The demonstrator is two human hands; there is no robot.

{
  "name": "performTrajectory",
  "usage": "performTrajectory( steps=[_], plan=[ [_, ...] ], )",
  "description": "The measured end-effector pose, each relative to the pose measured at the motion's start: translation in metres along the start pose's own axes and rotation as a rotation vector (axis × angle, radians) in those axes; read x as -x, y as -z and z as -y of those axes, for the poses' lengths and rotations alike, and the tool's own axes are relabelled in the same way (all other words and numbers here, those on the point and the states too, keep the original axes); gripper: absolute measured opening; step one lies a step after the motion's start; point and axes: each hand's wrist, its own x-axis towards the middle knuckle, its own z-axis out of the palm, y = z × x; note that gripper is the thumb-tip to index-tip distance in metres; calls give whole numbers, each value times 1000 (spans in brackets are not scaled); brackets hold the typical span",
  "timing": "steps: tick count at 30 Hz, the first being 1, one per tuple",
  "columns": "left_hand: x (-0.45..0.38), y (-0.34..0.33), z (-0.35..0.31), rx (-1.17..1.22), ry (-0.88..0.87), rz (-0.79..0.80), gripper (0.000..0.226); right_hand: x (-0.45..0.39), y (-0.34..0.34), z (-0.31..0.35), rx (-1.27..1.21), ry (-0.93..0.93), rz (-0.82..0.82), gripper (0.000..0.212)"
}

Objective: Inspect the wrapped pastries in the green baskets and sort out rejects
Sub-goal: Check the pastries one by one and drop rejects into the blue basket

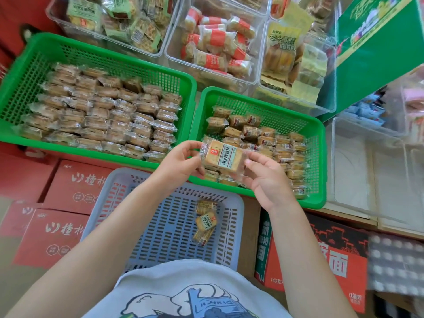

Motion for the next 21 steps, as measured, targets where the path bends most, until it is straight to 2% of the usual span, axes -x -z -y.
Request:
performTrajectory(
  steps=[2, 4, 6, 8, 9, 11, 14, 18, 21],
  plan=[
    [-11, 3, 1, -22, -25, -15, 36, -7, -5, 4, -9, -52, 93, 29],
    [-22, 8, 2, -55, -35, -44, 41, -18, -7, 5, 45, -61, 150, 43],
    [-30, 10, 3, -43, -26, -45, 49, -29, -9, 6, 141, -29, 155, 48],
    [-37, 10, 6, -46, -21, -33, 54, -40, -10, 8, 222, 8, 124, 43],
    [-40, 9, 8, -108, -41, -48, 54, -46, -10, 10, 253, 30, 98, 38],
    [-45, 9, 15, -378, -145, -118, 51, -62, -8, 14, 332, 92, 5, 32],
    [-52, 6, 33, -749, -274, -216, 49, -86, -6, 18, 514, 208, -115, 36],
    [-59, -1, 58, -1088, -307, -202, 52, -114, -16, 11, 819, 383, -103, 37],
    [-61, -2, 68, -1242, -362, -207, 49, -132, -22, -3, 1102, 580, -68, 33]
  ],
)
